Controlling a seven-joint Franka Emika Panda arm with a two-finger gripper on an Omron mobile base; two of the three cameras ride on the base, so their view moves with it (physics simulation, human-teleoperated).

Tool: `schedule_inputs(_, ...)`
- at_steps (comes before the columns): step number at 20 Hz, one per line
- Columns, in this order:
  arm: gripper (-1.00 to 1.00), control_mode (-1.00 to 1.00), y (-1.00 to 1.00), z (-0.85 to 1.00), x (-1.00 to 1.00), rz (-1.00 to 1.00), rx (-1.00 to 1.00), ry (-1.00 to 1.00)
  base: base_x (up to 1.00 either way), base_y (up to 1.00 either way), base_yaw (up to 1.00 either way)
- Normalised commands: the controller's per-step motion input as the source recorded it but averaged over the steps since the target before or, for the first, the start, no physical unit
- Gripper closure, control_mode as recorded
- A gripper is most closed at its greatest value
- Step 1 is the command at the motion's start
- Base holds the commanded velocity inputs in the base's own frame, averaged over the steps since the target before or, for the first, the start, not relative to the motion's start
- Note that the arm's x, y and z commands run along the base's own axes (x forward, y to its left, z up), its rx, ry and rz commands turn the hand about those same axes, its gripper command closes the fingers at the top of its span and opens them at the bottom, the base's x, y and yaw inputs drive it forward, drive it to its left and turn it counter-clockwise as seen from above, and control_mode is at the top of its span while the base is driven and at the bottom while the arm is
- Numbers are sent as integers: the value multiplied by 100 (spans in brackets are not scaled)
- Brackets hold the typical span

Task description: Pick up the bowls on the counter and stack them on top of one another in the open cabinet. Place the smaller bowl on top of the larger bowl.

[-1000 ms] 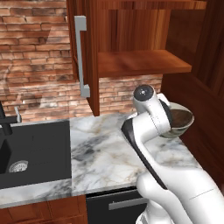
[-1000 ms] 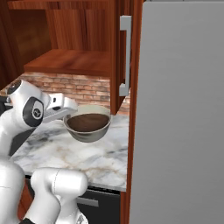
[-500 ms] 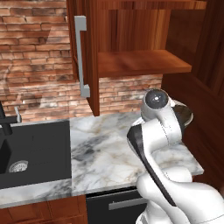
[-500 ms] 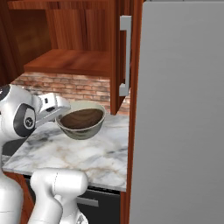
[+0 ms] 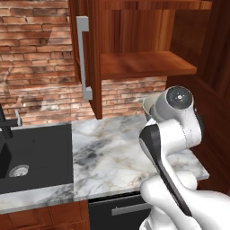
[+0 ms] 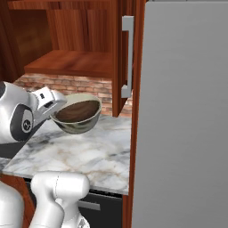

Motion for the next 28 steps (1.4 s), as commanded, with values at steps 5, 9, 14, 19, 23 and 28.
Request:
schedule_inputs(5, 100, -100, 9, 43, -41, 15, -7, -3, 0, 0, 0)
schedule_inputs(9, 100, -100, 6, 47, -46, 13, -8, -6, 0, 0, 0)
schedule_inputs(14, 100, -100, 11, 44, -28, 13, -7, -3, 0, 0, 0)
schedule_inputs(19, 100, -100, 18, 40, -1, 12, -4, 0, 0, 0, 0)
schedule_inputs(23, 100, -100, 12, 46, 0, 8, -2, -3, 0, 0, 0)
schedule_inputs(28, 100, -100, 7, 45, 0, 5, -2, -5, 0, 0, 0)
